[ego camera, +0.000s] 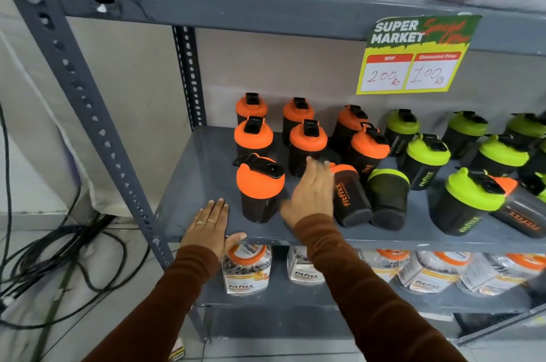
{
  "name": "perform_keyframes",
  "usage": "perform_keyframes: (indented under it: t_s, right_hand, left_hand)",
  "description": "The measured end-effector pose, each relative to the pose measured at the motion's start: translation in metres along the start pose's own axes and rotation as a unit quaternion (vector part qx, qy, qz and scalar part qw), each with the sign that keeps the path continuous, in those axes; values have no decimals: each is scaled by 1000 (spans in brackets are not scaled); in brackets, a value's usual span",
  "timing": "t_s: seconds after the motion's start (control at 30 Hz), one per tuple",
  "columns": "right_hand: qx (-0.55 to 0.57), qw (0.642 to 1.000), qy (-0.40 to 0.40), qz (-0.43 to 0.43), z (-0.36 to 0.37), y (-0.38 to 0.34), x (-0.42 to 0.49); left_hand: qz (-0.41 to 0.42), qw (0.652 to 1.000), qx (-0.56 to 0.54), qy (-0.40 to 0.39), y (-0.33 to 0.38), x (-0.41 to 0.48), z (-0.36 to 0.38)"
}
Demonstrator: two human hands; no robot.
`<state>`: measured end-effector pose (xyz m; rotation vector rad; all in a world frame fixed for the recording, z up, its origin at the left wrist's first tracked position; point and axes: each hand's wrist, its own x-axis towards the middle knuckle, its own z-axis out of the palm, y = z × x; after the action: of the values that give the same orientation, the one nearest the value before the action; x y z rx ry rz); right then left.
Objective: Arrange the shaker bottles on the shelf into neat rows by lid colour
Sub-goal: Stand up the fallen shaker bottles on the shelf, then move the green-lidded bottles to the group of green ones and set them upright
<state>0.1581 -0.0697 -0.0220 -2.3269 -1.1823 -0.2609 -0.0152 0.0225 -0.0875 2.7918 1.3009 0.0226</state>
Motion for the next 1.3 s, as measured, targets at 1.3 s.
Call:
perform_keyframes:
  t_s: [1.3]
  right_hand:
    - [113,956,87,257,-54,131,34]
  left_hand:
    - [300,944,13,138,166,-12,16]
